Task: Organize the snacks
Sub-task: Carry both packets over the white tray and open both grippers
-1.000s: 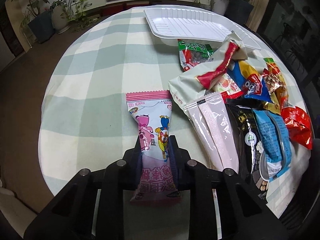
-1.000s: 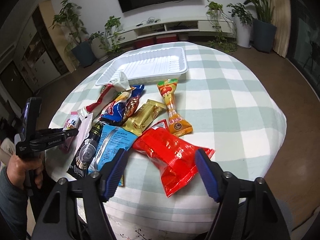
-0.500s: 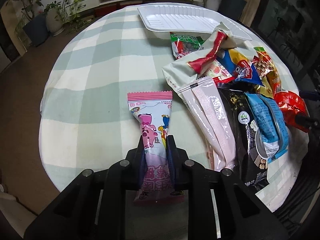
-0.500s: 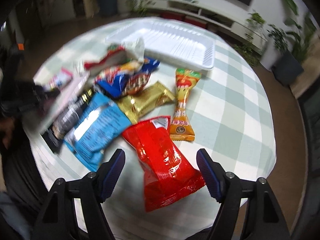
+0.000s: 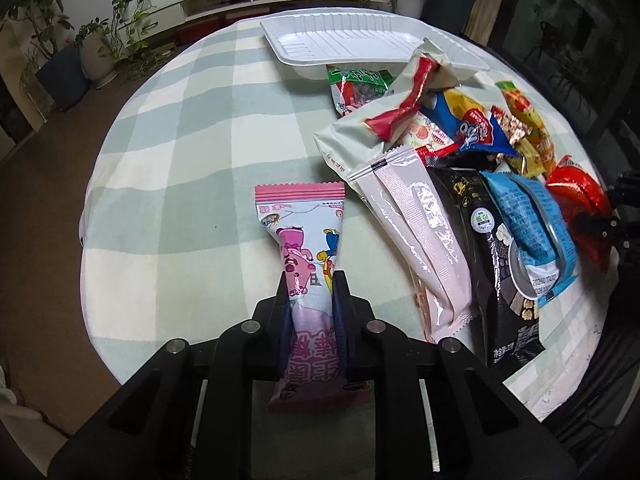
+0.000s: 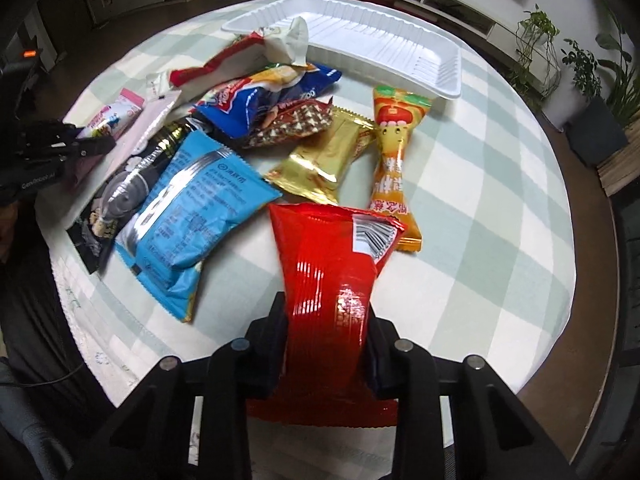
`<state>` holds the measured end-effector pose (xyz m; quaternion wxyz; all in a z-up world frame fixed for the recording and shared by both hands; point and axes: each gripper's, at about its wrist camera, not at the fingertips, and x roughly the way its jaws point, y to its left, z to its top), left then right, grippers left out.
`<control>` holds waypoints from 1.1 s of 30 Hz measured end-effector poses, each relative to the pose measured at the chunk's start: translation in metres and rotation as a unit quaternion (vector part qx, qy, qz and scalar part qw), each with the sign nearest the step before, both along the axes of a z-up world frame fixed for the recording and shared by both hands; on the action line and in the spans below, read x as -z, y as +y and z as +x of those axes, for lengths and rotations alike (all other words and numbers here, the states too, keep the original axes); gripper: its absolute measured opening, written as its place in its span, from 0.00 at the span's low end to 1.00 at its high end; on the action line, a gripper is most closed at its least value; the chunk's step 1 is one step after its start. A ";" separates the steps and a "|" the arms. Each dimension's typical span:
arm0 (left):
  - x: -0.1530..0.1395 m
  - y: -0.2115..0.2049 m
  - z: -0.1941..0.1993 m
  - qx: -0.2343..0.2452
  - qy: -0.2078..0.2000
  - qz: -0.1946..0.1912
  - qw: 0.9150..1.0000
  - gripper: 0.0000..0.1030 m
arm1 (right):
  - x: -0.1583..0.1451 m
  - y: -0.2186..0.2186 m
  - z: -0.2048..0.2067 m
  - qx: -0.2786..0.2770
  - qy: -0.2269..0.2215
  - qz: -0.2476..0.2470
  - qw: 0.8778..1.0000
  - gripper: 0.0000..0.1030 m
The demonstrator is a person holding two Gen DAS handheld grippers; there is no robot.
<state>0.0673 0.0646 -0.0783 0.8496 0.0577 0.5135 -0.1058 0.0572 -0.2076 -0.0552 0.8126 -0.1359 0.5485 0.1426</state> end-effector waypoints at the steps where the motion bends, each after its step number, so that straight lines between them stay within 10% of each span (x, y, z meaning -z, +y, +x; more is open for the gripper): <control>1: -0.001 0.003 -0.001 -0.004 0.000 -0.006 1.000 0.15 | -0.003 0.000 -0.003 0.003 -0.003 0.007 1.000 0.31; 21: -0.046 0.029 0.001 -0.029 -0.032 -0.135 0.990 0.14 | -0.052 -0.019 -0.015 0.060 -0.066 0.183 0.979 0.30; 33: -0.106 0.020 0.119 -0.008 -0.075 -0.163 0.984 0.14 | -0.081 -0.073 0.068 0.151 -0.106 0.233 0.955 0.30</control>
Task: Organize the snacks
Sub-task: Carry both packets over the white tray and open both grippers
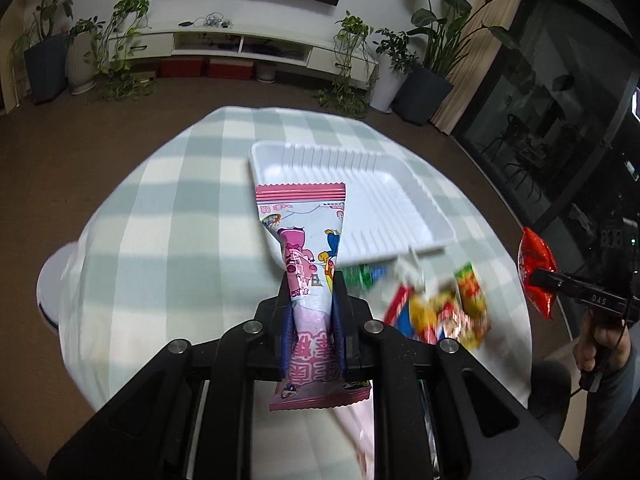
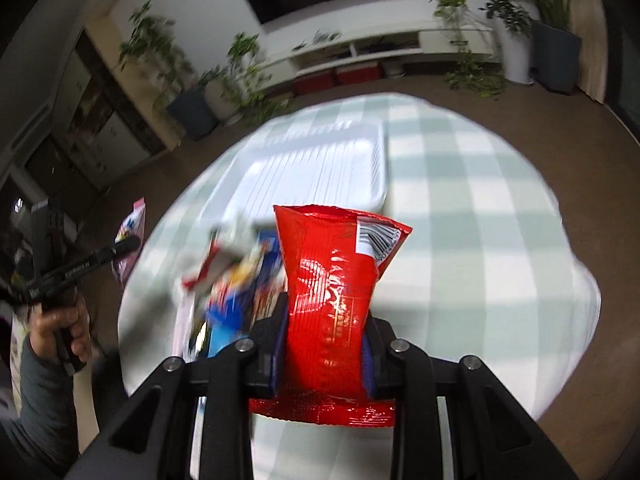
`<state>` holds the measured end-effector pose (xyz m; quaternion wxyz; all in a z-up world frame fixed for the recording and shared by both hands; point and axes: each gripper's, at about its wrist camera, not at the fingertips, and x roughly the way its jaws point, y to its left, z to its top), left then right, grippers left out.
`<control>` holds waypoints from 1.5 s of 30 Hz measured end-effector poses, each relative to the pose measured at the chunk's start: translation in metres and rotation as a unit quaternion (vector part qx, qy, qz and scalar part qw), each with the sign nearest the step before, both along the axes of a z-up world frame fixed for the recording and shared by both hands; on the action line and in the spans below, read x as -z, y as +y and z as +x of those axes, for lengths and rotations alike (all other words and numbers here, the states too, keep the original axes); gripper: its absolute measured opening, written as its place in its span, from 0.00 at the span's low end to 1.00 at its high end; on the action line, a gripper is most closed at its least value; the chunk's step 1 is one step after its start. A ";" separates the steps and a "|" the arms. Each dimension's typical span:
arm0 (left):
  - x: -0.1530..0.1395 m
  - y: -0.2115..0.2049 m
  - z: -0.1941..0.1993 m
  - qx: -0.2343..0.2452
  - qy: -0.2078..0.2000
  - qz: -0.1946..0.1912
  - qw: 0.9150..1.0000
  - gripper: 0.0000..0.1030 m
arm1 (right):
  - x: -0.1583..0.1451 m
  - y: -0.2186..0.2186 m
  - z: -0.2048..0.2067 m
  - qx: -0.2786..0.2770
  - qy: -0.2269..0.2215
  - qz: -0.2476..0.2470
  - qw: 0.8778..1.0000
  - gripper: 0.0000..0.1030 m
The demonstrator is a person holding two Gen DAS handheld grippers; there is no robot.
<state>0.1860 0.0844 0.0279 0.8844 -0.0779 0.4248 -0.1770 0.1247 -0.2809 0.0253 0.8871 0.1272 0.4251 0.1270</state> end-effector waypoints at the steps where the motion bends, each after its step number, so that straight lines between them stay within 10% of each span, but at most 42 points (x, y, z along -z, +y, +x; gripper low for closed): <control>1: -0.003 -0.004 0.014 0.002 -0.003 -0.001 1.000 0.14 | -0.005 -0.001 0.012 0.005 -0.007 0.002 1.000 0.30; 8: 0.006 -0.043 0.094 0.008 0.008 0.009 1.000 0.14 | -0.019 0.020 0.110 -0.004 -0.028 -0.007 1.000 0.30; 17: 0.056 -0.067 0.133 0.017 0.043 0.041 0.998 0.14 | 0.049 0.052 0.179 -0.020 0.049 -0.055 0.997 0.30; 38: 0.105 -0.078 0.151 0.022 0.085 0.080 0.993 0.19 | 0.079 0.042 0.174 0.013 0.069 -0.087 0.994 0.33; 45: 0.092 -0.077 0.139 0.015 0.075 0.089 0.993 0.27 | 0.079 0.042 0.176 0.022 0.068 -0.094 0.993 0.50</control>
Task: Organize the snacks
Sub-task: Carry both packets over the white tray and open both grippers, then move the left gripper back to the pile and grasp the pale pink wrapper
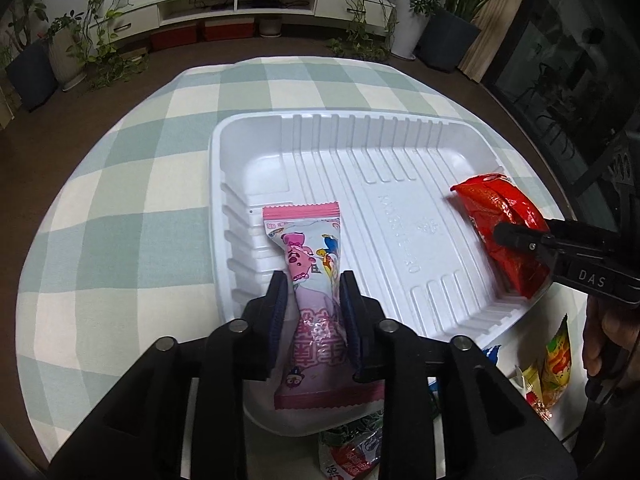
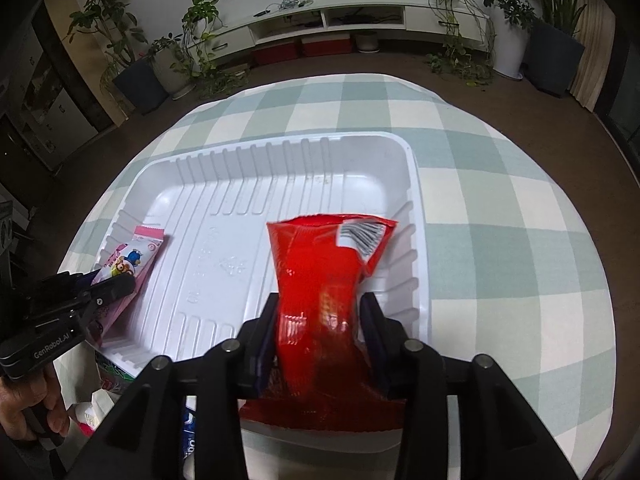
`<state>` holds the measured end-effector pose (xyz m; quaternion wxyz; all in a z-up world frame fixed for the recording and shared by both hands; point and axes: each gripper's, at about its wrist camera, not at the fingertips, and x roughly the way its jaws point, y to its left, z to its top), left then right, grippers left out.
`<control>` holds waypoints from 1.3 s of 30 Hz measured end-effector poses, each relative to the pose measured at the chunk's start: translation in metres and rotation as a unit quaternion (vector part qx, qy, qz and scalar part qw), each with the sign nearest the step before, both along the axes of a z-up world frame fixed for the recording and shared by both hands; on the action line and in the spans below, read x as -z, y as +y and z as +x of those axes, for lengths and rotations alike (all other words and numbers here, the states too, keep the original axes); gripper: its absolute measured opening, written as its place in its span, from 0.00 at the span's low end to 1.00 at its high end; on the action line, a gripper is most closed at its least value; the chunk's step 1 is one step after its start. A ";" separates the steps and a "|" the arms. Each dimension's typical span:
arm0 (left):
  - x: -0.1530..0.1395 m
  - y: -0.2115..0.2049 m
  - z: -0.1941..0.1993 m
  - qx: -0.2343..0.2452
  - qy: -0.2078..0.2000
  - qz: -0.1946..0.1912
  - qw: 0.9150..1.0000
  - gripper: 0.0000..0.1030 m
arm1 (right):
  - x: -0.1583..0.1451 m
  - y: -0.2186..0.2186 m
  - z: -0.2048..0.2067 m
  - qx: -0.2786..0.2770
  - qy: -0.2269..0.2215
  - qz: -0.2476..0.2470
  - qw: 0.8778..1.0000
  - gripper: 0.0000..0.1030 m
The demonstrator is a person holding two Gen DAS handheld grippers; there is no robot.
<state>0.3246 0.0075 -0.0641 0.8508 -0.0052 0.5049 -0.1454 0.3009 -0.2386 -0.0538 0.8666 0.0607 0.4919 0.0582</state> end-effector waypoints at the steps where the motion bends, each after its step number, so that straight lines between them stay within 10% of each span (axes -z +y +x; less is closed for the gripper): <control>1: -0.003 0.001 -0.002 -0.002 -0.005 -0.002 1.000 0.29 | -0.002 -0.002 -0.001 0.003 -0.003 0.001 1.000 0.53; 14: -0.089 0.038 -0.083 -0.021 -0.102 -0.056 0.993 0.99 | -0.077 -0.006 -0.073 -0.005 -0.098 0.015 0.995 0.84; 22: -0.080 0.050 -0.193 -0.004 -0.142 -0.025 0.990 1.00 | -0.080 -0.005 -0.191 0.004 -0.138 0.066 0.988 0.92; 29: -0.043 0.055 -0.261 -0.050 -0.083 -0.023 0.995 1.00 | -0.033 0.015 -0.256 0.030 -0.100 0.084 0.991 0.92; 39: -0.023 0.028 -0.270 -0.042 -0.060 0.022 0.997 0.99 | -0.010 0.048 -0.281 0.019 -0.077 0.062 0.995 0.85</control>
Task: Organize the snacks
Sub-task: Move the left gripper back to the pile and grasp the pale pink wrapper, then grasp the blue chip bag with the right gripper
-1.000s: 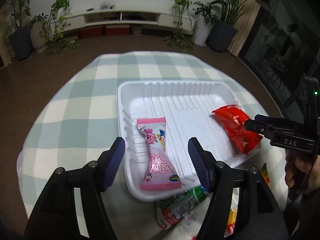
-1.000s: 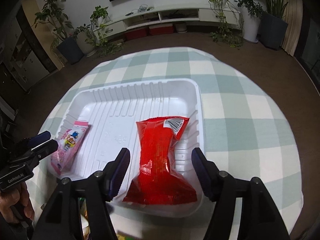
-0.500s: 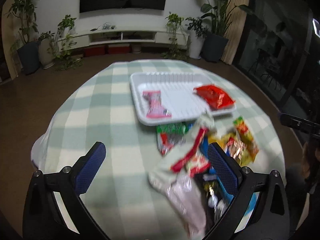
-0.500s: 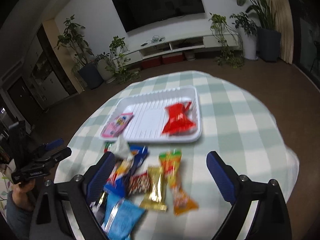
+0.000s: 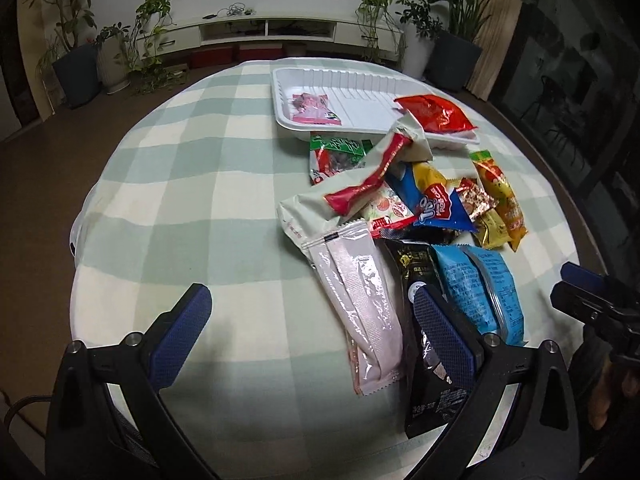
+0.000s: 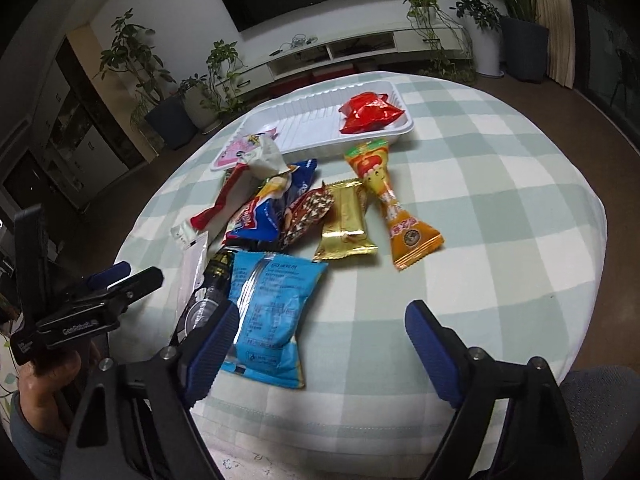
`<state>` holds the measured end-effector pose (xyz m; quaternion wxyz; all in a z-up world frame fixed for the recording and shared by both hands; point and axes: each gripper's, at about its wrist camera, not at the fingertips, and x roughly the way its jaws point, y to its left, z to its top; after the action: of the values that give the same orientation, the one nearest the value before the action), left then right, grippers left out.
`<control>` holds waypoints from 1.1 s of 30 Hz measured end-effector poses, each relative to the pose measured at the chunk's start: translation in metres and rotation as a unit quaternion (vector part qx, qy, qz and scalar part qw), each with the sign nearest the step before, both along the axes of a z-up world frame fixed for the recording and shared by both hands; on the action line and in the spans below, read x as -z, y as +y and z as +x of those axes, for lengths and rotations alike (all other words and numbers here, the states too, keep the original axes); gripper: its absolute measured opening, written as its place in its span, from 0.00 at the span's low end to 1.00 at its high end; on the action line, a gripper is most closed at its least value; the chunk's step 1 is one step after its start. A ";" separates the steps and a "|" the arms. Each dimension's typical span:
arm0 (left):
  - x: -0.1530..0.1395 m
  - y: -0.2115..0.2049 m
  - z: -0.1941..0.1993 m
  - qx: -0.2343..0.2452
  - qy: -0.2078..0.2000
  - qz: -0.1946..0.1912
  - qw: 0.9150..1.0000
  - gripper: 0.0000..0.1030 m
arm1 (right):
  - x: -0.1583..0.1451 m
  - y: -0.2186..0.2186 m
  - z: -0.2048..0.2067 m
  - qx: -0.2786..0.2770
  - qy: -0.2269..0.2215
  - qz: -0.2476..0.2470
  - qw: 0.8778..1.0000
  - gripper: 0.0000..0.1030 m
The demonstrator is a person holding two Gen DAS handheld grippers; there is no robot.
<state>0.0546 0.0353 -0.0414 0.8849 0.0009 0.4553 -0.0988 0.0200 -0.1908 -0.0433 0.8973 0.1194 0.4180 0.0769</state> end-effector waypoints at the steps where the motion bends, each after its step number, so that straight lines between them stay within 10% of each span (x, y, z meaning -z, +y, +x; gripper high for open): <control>1: 0.003 -0.005 0.002 0.004 0.005 0.008 1.000 0.99 | -0.001 0.002 -0.001 -0.003 -0.003 -0.004 1.000 0.85; 8: 0.018 -0.023 0.018 0.011 0.027 0.033 0.999 0.90 | 0.002 0.008 -0.005 -0.005 -0.002 -0.010 1.000 0.85; 13: 0.026 -0.020 0.028 0.016 0.047 0.030 0.998 0.56 | 0.003 0.010 -0.005 -0.005 -0.002 -0.013 1.000 0.85; 21: 0.036 -0.024 0.029 0.028 0.046 0.055 0.997 0.55 | 0.005 0.014 -0.006 -0.009 0.000 -0.018 1.000 0.85; 33: 0.033 -0.008 0.017 0.047 0.036 0.029 0.998 0.20 | 0.007 0.025 -0.004 -0.019 0.006 -0.026 0.999 0.84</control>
<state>0.0720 0.0274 -0.0742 0.8620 0.0449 0.4887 -0.1270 0.0161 -0.1655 -0.0505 0.8960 0.0890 0.4272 0.0821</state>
